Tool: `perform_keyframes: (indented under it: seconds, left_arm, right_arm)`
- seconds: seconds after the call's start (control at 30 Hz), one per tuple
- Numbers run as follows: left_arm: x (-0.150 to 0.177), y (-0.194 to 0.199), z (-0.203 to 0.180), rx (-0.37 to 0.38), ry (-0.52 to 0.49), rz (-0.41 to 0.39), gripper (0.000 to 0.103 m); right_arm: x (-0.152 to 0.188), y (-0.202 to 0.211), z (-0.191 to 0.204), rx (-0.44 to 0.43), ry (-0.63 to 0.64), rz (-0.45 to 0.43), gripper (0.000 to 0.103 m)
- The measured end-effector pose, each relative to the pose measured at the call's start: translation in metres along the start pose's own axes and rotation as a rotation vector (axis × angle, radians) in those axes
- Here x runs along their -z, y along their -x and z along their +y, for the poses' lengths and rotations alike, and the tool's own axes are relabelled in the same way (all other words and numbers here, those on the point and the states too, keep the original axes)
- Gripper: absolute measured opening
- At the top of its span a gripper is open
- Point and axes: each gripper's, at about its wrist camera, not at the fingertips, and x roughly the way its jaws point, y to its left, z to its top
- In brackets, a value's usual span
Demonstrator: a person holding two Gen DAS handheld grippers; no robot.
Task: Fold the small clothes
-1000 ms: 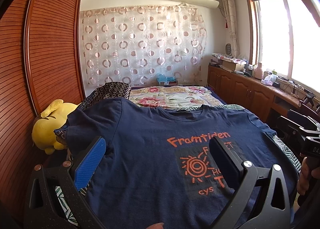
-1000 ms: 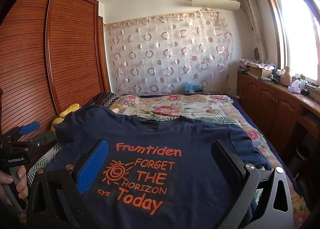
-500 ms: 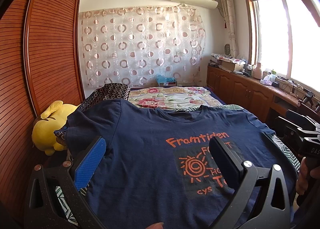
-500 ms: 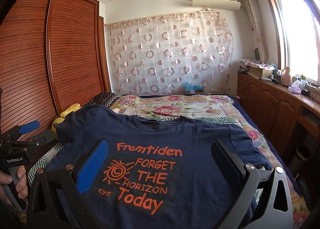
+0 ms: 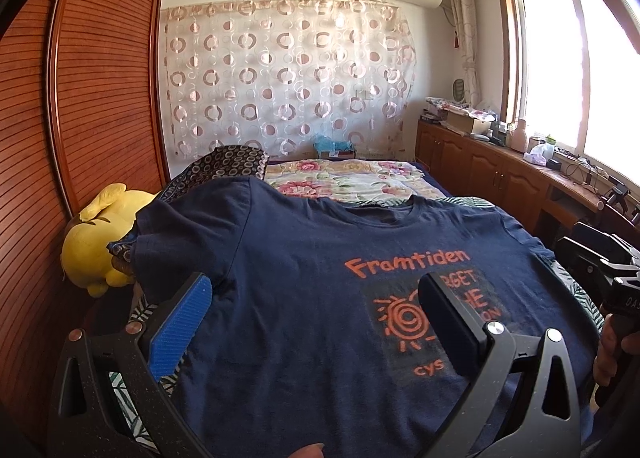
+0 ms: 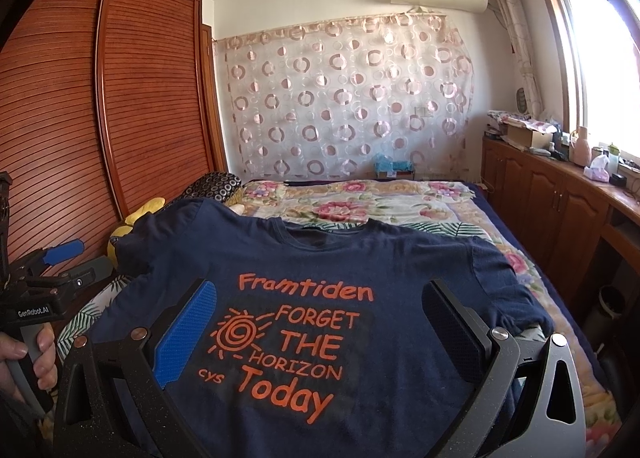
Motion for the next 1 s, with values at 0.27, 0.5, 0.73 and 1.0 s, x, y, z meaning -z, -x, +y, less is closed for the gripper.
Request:
perform_keyframes:
  seconds: [0.27,0.5,0.73,1.0]
  left_arm:
    - [0.004,-0.013,0.059,-0.077,0.049,0.05,0.103]
    - [0.002,-0.026,0.099,-0.111,0.066,0.079,0.103]
    - [-0.002,-0.047,0.133,-0.093,0.097,0.128,0.094]
    - [-0.003,-0.081,0.17,-0.056,0.182,0.208,0.068]
  right_arm:
    - [0.006,-0.032,0.007,-0.027,0.03,0.092,0.103]
    - [0.001,-0.043,0.015,-0.076,0.051,0.133,0.103]
    - [-0.005,-0.058,0.016,-0.132,0.066,0.172,0.103]
    - [-0.008,-0.074,0.017,-0.176,0.099,0.188,0.103]
